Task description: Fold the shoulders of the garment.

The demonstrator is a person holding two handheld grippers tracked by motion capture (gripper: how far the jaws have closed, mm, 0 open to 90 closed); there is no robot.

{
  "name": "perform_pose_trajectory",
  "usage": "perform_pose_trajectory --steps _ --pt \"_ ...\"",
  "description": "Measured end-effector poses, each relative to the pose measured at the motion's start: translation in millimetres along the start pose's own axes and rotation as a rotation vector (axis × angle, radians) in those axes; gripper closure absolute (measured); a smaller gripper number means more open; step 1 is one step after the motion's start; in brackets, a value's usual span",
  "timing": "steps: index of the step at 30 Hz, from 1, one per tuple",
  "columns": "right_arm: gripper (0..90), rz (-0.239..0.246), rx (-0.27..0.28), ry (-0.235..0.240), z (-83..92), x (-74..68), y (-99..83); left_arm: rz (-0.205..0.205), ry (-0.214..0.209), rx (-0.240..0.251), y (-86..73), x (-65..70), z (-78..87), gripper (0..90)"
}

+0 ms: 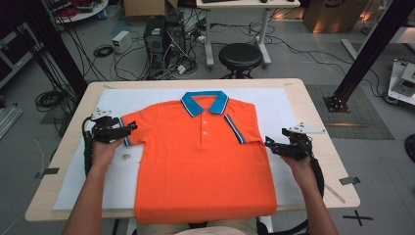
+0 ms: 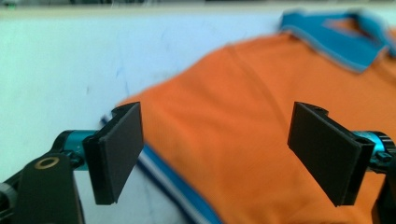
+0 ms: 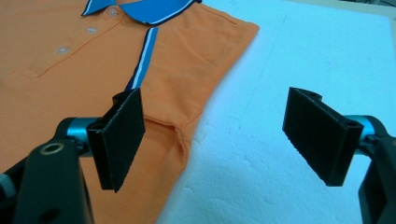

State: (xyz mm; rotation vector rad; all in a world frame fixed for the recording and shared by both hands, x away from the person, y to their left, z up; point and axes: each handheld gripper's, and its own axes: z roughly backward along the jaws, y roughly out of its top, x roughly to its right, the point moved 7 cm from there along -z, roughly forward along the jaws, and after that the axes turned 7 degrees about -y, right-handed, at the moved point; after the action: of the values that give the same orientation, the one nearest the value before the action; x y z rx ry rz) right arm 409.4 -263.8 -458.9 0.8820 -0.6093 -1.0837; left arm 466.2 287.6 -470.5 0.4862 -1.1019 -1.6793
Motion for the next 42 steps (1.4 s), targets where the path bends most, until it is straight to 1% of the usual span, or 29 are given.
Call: perform_pose_trajectory --steps 1,4,6,7,8,9,10,11,14,15,16,18,20,22,23,24,25,27,28,30,32,34,35,36,37,38,39,42 --pt "21.4 -0.004 0.003 -0.002 0.6 1.8 -0.8 0.000 0.007 -0.010 -1.2 -0.2 -1.6 24.0" --pt "21.4 -0.016 0.000 -0.005 1.3 3.6 -2.1 -0.016 0.045 -0.053 -5.9 -0.5 -7.3 26.5" --pt "21.4 -0.020 0.000 -0.004 1.7 3.7 -2.2 -0.014 0.053 -0.079 -9.2 -0.7 -10.3 27.8" --pt "21.4 -0.020 0.000 -0.005 1.7 3.7 -2.2 -0.013 0.058 -0.093 -11.1 -1.4 -11.5 29.6" --pt "21.4 -0.019 0.000 -0.004 1.8 3.1 -2.0 -0.008 0.062 -0.109 -13.3 -1.8 -12.7 33.5" --pt "21.4 -0.019 0.000 -0.004 1.8 3.1 -2.0 -0.008 0.066 -0.120 -14.6 -2.1 -13.3 33.5" --pt "21.4 -0.017 0.001 -0.004 1.7 3.0 -1.9 -0.013 0.079 -0.137 -16.9 -2.3 -14.1 36.0" --pt "21.4 -0.017 0.002 -0.004 1.7 3.0 -1.6 -0.013 0.076 -0.142 -18.2 -1.9 -15.2 37.6" --pt "21.4 -0.020 0.002 -0.005 1.4 2.9 -1.5 -0.038 0.119 -0.143 -19.6 -1.0 -14.8 42.0" --pt "21.4 -0.020 0.002 -0.003 1.4 2.5 -1.6 -0.050 0.136 -0.145 -19.8 -1.4 -13.7 45.8" --pt "21.4 -0.019 0.001 -0.002 1.2 2.3 -1.5 -0.055 0.141 -0.142 -20.1 -1.3 -12.4 51.5" --pt "21.4 -0.018 0.003 -0.004 1.0 2.8 -1.3 -0.057 0.125 -0.124 -20.9 -0.4 -11.5 66.9" --pt "21.4 -0.019 0.004 -0.004 0.9 3.2 -1.2 -0.064 0.110 -0.115 -20.4 1.2 -11.2 79.9" --pt "21.4 -0.026 0.005 -0.001 1.2 3.8 -1.3 -0.049 0.100 -0.075 -15.5 3.9 -9.4 82.6" --pt "21.4 -0.027 0.005 -0.001 1.4 3.9 -1.4 -0.044 0.091 -0.049 -12.2 5.7 -8.5 82.7" --pt "21.4 -0.027 0.005 -0.001 1.4 3.9 -1.4 -0.046 0.082 -0.022 -7.2 8.7 -6.9 82.7" --pt "21.4 -0.030 0.005 0.000 1.6 3.9 -1.3 -0.064 0.077 0.004 -0.4 13.1 -5.1 82.7" --pt "21.4 -0.032 0.008 0.001 1.5 4.0 -0.9 -0.070 0.043 0.037 8.9 21.2 -3.7 82.7" --pt "21.4 -0.031 0.009 0.001 1.3 4.0 -0.7 -0.086 0.029 0.070 14.6 27.3 -3.1 82.7" --pt "21.4 -0.030 0.010 0.003 1.1 3.1 -0.1 -0.094 -0.001 0.080 21.1 36.4 -4.5 82.6" --pt "21.4 -0.029 0.013 0.008 1.3 2.1 0.6 -0.129 -0.025 0.098 27.9 47.8 -7.4 82.5" --pt "21.4 -0.029 0.016 0.010 2.0 1.3 1.5 -0.157 -0.053 0.101 32.6 58.8 -11.6 82.3" --pt "21.4 -0.030 0.017 0.011 2.3 1.2 1.8 -0.181 -0.063 0.108 34.8 66.1 -14.7 82.3" --pt "21.4 -0.031 0.019 0.011 2.8 1.6 2.4 -0.194 -0.072 0.105 35.1 71.4 -17.8 82.3" --pt "21.4 -0.035 0.019 0.010 3.2 1.9 2.7 -0.201 -0.079 0.097 34.8 75.0 -20.4 82.3" --pt "21.4 -0.034 0.022 0.010 3.3 2.3 2.8 -0.221 -0.094 0.078 33.8 80.7 -25.0 82.2" --pt "21.4 -0.037 0.026 0.013 3.4 2.6 3.1 -0.239 -0.103 0.069 33.1 85.7 -28.5 82.2" --pt "21.4 -0.042 0.022 0.014 3.9 2.3 2.6 -0.280 -0.116 0.046 31.9 97.6 -36.5 82.1"
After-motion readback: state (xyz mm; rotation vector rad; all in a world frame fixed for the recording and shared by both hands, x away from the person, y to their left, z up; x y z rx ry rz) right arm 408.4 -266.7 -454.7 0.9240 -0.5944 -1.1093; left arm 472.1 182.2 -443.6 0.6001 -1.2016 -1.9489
